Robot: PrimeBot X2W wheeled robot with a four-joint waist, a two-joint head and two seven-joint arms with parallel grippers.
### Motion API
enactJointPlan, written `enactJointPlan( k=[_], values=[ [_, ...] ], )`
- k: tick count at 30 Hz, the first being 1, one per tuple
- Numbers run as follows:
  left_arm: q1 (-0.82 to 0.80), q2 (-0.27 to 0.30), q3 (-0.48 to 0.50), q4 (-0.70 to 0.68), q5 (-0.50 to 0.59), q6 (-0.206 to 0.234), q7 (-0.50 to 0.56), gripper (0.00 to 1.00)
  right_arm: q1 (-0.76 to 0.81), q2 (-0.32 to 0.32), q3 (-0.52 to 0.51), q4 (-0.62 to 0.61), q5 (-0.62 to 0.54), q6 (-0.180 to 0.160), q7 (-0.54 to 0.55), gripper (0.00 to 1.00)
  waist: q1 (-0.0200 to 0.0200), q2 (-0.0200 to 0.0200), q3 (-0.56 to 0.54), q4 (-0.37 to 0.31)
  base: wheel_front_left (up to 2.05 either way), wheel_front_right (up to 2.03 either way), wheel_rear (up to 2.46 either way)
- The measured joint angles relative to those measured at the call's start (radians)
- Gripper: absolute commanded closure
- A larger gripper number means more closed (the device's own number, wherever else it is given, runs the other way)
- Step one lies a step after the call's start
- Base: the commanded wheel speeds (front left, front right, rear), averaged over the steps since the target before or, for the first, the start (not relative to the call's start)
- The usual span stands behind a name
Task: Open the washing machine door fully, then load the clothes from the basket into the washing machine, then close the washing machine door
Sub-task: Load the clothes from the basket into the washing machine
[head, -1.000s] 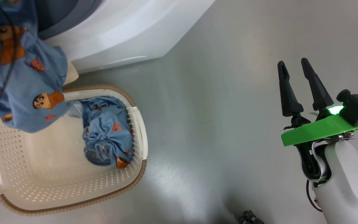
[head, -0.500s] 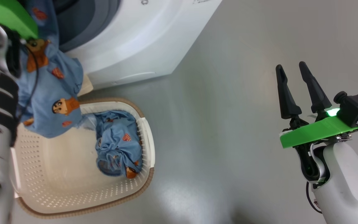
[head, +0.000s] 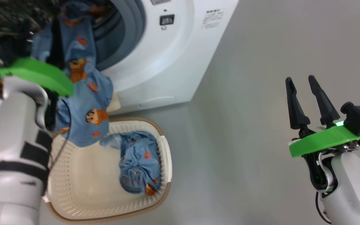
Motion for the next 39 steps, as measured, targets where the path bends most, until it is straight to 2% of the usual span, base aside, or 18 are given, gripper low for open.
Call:
enactJointPlan(
  k=[7, 13, 22, 31, 39],
  values=[
    [0.174, -0.028, 0.033, -0.137, 0.030, -0.001, 0.000, 0.00, 0.020, -0.019, 0.000, 0.018, 0.009, 0.000, 0.000, 0.00, 0.0000, 0.0000, -0.093, 0.045, 0.00, 0.00, 0.00],
    [0.389, -0.036, 0.070, -0.253, 0.058, -0.001, 0.000, 0.00, 0.090, -0.024, 0.001, 0.043, 0.020, 0.000, 0.000, 0.00, 0.0000, 0.0000, -0.199, 0.087, 0.00, 0.00, 0.00],
    [0.630, -0.039, 0.115, -0.416, 0.075, 0.002, 0.000, 0.00, 0.156, -0.037, -0.010, 0.053, 0.035, 0.000, 0.000, 0.00, 0.0000, 0.0000, -0.317, 0.141, 0.00, 0.00, 0.00],
    [0.816, -0.046, 0.143, -0.552, 0.092, 0.032, 0.000, 0.00, 0.184, -0.052, -0.010, 0.054, 0.037, 0.000, 0.000, 0.00, 0.0001, 0.0000, -0.392, 0.191, 0.00, 0.00, 0.00],
    [0.919, -0.069, 0.177, -0.625, 0.079, 0.053, 0.000, 0.00, 0.202, -0.065, -0.009, 0.055, 0.044, 0.000, 0.000, 0.00, 0.0001, 0.0000, -0.421, 0.205, 0.00, 0.00, 0.00]
  ],
)
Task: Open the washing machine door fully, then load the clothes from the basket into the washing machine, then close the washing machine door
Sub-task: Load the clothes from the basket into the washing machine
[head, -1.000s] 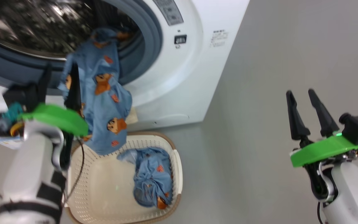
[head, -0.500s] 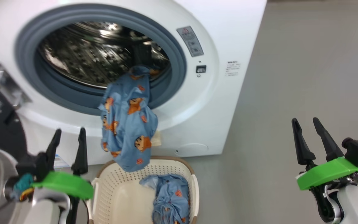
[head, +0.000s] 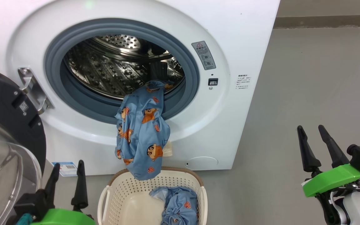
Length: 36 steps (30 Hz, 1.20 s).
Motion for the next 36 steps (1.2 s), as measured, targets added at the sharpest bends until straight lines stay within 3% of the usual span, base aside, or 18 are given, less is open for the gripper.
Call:
enactJointPlan(
  k=[36],
  values=[
    [0.023, -0.026, 0.008, -0.019, 0.000, 0.008, 0.000, 0.00, 0.001, -0.013, 0.006, 0.001, 0.000, 0.000, 0.000, 0.00, 0.0002, 0.0000, 0.016, -0.019, 0.00, 0.00, 0.00]
  ],
)
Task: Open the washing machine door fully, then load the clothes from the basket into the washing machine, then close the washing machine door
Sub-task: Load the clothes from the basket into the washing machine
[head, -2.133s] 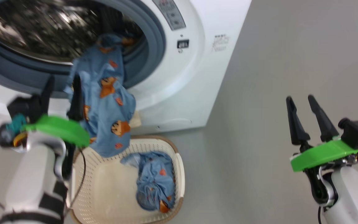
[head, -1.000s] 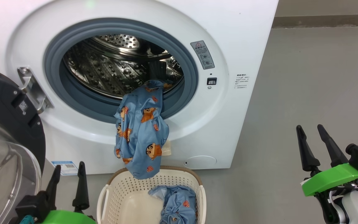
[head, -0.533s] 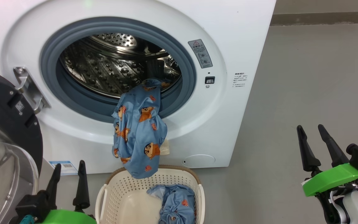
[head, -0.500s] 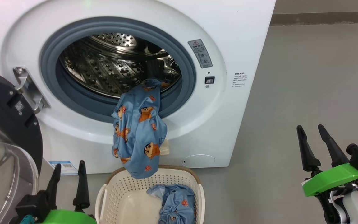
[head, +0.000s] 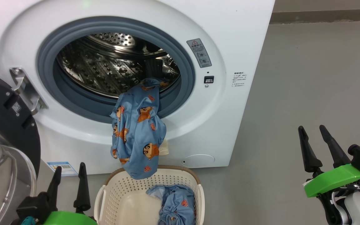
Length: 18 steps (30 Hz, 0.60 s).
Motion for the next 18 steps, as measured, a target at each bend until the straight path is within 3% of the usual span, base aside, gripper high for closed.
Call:
enactJointPlan(
  k=[10, 18],
  values=[
    [-0.012, -0.003, -0.021, 0.081, -0.011, -0.019, 0.038, 0.00, -0.002, 0.002, 0.009, -0.002, 0.000, 0.000, 0.000, 0.00, 0.0000, 0.0000, 0.019, -0.018, 0.00, 0.00, 0.00],
    [-0.124, -0.002, -0.060, 0.215, -0.015, -0.046, 0.049, 0.00, -0.017, 0.001, 0.011, -0.012, 0.000, 0.000, 0.000, 0.00, 0.0000, 0.0000, 0.078, -0.046, 0.00, 0.00, 0.00]
  ],
)
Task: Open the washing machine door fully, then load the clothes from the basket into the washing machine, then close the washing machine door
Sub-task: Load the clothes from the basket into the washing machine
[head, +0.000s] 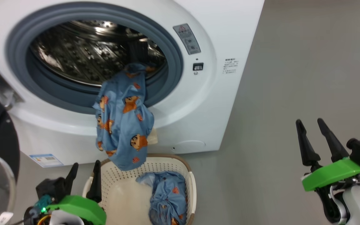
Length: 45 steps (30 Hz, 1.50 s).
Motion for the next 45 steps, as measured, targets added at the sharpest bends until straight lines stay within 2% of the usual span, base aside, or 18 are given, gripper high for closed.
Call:
enactJointPlan(
  k=[11, 25, 39, 45],
  values=[
    [-0.186, 0.016, -0.042, 0.240, -0.016, -0.030, -0.006, 0.00, -0.058, 0.016, -0.008, -0.026, -0.011, 0.000, 0.000, 0.00, 0.0001, 0.0000, 0.112, -0.067, 0.00, 0.00, 0.00],
    [-0.454, 0.062, -0.206, 0.433, -0.116, -0.039, 0.002, 0.00, -0.137, 0.049, -0.017, -0.072, -0.037, 0.000, 0.000, 0.00, 0.0000, 0.0000, 0.299, -0.140, 0.00, 0.00, 0.00],
    [-0.668, 0.085, -0.249, 0.582, -0.255, -0.042, 0.063, 0.00, -0.189, 0.069, -0.019, -0.098, -0.048, 0.000, 0.000, 0.00, 0.0001, 0.0000, 0.450, -0.174, 0.00, 0.00, 0.00],
    [-0.752, 0.099, -0.225, 0.643, -0.274, -0.040, 0.014, 0.00, -0.205, 0.082, -0.020, -0.104, -0.053, 0.000, 0.000, 0.00, 0.0001, 0.0000, 0.491, -0.185, 0.00, 0.00, 0.00]
  ],
)
